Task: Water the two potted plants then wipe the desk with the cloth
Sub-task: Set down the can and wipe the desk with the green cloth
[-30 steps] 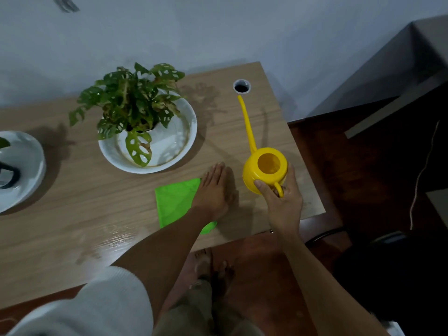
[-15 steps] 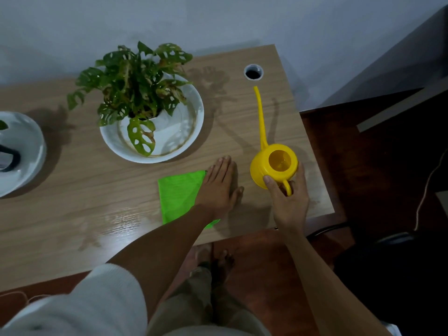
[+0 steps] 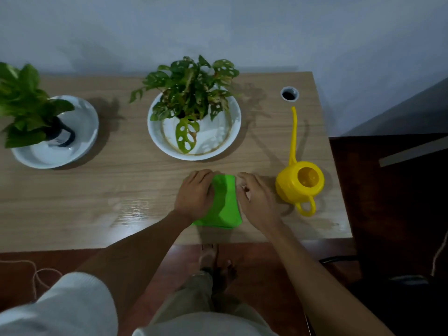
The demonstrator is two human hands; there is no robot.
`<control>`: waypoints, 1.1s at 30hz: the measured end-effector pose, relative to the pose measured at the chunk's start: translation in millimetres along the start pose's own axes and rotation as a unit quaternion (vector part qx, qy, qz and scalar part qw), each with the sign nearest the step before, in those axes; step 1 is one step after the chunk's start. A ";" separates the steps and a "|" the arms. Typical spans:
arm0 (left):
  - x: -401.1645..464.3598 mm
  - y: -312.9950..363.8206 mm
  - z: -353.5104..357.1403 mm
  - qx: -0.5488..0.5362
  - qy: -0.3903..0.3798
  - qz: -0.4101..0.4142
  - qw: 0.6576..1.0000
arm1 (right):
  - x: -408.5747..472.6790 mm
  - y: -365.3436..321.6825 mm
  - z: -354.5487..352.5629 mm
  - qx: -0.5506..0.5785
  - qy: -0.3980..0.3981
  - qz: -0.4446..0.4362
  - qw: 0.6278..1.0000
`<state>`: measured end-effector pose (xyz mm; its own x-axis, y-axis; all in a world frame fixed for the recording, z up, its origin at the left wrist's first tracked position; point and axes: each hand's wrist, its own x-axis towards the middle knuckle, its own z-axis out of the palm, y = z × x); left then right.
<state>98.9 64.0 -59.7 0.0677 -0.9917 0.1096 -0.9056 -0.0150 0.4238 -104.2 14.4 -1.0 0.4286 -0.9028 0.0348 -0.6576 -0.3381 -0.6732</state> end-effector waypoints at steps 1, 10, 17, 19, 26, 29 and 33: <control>-3.3 -6.7 -4.9 0.007 -0.013 -0.021 1.000 | 9.6 0.5 7.9 -0.014 -0.055 0.020 0.998; -8.2 -23.2 -21.3 0.044 -0.089 -0.111 0.989 | 54.2 -9.3 31.9 -0.193 -0.207 0.063 0.957; -13.4 -19.4 -41.4 -0.205 -0.054 -0.293 0.932 | 48.8 -41.7 3.1 -0.051 -0.239 0.144 0.959; -19.2 -19.7 -54.6 -0.362 -0.050 -0.365 0.856 | 40.8 -52.8 -2.7 0.012 -0.227 0.147 0.963; -43.9 -29.3 -102.4 -0.554 -0.013 -0.401 0.729 | 35.5 -84.5 18.3 0.138 -0.171 0.101 0.970; -46.7 -43.8 -122.3 -0.538 0.023 -0.380 0.752 | 40.5 -107.0 33.6 0.155 -0.155 0.078 0.972; -52.6 -72.5 -141.7 -0.487 0.027 -0.357 0.797 | 44.7 -135.6 61.8 0.182 -0.146 0.073 0.970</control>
<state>220.4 135.3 31.1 0.4617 -0.7676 -0.4444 0.1239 -0.4403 0.8892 42.5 36.4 46.2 0.5398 -0.8023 -0.2547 -0.4840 -0.0483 -0.8737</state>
